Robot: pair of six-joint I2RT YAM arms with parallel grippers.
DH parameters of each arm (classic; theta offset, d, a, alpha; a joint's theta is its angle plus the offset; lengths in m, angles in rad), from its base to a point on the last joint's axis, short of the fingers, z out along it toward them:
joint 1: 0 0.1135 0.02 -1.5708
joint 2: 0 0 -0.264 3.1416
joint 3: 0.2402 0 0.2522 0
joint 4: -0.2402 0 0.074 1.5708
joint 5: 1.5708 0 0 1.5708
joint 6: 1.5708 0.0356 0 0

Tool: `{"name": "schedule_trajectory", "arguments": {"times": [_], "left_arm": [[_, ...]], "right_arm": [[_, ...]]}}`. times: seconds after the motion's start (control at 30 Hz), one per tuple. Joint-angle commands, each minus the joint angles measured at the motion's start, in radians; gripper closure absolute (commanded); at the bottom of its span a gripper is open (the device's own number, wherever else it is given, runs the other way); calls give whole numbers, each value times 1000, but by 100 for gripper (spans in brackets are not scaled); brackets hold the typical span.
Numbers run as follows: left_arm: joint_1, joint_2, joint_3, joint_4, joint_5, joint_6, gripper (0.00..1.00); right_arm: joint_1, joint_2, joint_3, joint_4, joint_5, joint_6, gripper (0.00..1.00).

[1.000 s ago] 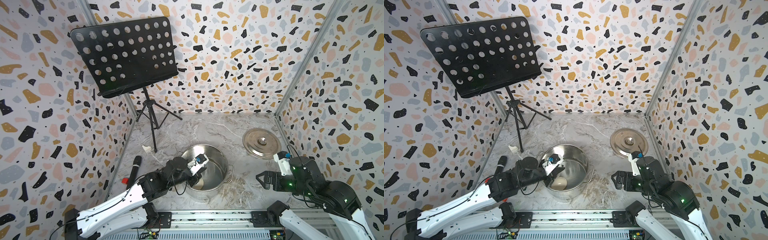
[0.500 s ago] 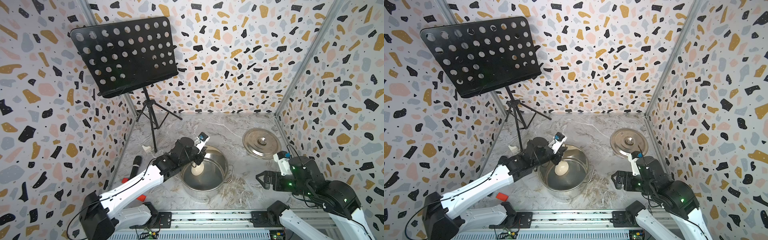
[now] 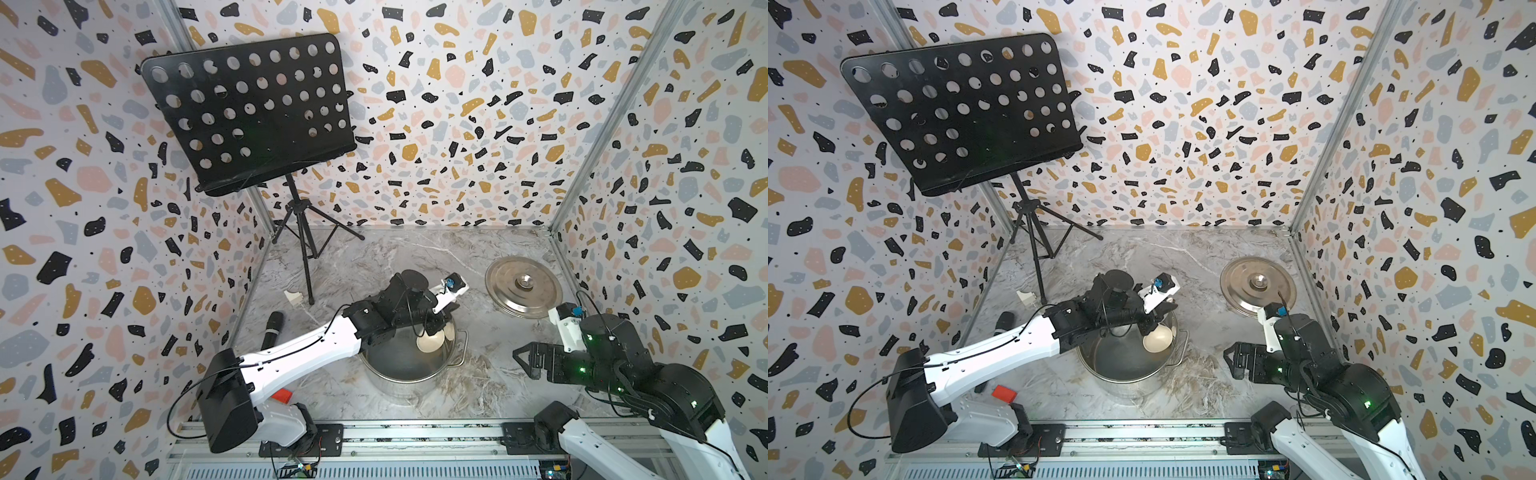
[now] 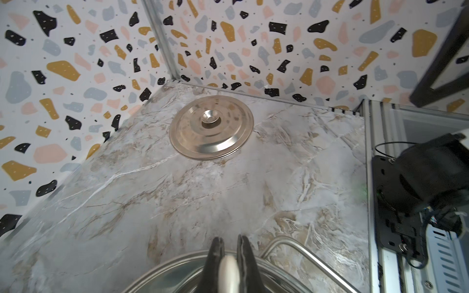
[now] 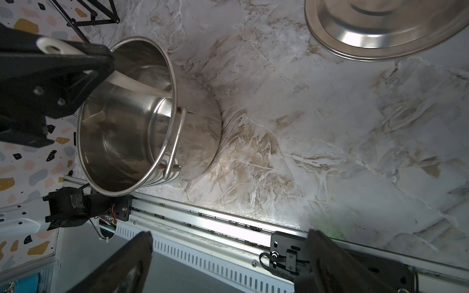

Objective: Stir the soup with a spoon
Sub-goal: Stir the soup in the pan with a stick.

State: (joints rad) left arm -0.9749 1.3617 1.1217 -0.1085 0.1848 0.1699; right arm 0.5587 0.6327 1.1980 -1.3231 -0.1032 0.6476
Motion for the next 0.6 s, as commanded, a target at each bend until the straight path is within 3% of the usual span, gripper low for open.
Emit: {"name": "schedule_trajectory", "arguments": {"times": [0.0, 0.23, 0.4, 0.57], "left_arm": [[-32, -91, -57, -18, 33, 56, 100], [-40, -251, -183, -133, 75, 57, 100], [-38, -365, -264, -182, 16, 15, 100], [60, -437, -306, -195, -9, -41, 100]], "right_arm": [[2, 0, 21, 3, 16, 3, 0], [2, 12, 10, 7, 5, 2, 0], [1, 31, 8, 17, 0, 1, 0], [2, 49, 15, 42, 1, -2, 0]]}}
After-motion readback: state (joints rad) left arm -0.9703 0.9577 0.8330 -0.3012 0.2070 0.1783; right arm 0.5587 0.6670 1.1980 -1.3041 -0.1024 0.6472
